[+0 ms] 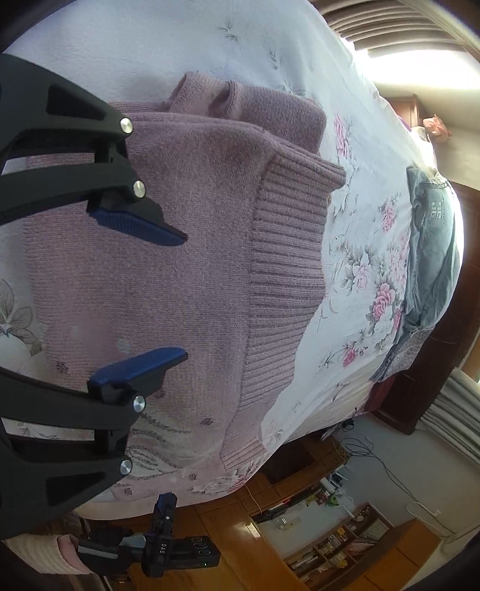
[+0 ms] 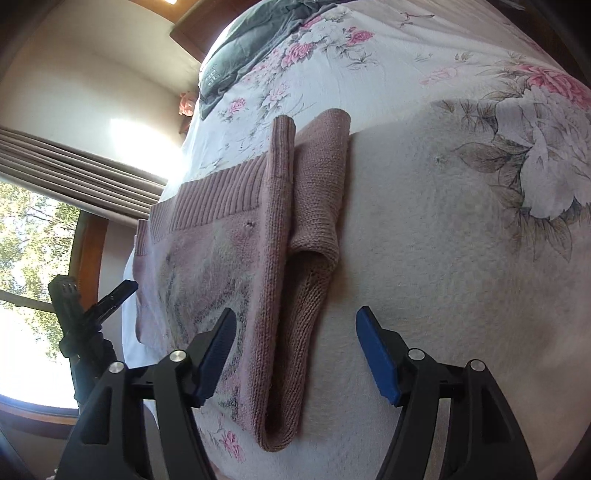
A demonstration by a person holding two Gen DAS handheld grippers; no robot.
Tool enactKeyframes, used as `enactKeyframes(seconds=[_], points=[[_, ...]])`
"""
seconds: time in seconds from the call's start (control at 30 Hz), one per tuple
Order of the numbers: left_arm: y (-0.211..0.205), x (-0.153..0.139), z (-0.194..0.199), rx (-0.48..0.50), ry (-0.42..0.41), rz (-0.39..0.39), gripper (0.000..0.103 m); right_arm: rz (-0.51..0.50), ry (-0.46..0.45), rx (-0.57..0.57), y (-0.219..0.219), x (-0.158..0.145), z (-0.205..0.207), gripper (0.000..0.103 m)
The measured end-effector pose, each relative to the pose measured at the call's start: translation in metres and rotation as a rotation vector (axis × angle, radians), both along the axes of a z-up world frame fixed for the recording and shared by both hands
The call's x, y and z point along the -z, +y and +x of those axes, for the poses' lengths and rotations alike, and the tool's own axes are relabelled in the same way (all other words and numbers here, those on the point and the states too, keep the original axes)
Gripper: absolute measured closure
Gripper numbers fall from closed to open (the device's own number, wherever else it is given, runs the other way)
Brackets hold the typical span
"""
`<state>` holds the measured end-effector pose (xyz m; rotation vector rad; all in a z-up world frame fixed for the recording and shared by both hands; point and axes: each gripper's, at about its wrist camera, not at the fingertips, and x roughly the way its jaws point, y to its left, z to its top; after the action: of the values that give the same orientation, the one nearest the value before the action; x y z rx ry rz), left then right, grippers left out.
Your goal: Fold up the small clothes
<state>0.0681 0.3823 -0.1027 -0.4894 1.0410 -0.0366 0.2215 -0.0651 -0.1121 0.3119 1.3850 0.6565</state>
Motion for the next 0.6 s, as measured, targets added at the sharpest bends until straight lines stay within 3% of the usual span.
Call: enactKeyframes(seconds=[0.13, 0.37, 0.5, 0.6], points=[[0.0, 0.018, 0.019, -0.009, 0.041, -0.009, 0.046, 0.048, 0.014, 0.013, 0.002, 0.008, 0.01, 0.044], [0.007, 0.038, 0.026, -0.018, 0.059, -0.039, 0.046, 0.228, 0.103, 0.097, 0.004, 0.038, 0.031, 0.046], [0.006, 0.039, 0.028, -0.003, 0.065, -0.025, 0.046, 0.233, 0.086, 0.101, 0.012, 0.039, 0.039, 0.048], [0.008, 0.041, 0.029, -0.001, 0.065, -0.029, 0.046, 0.218, 0.075, 0.108, 0.013, 0.041, 0.042, 0.06]])
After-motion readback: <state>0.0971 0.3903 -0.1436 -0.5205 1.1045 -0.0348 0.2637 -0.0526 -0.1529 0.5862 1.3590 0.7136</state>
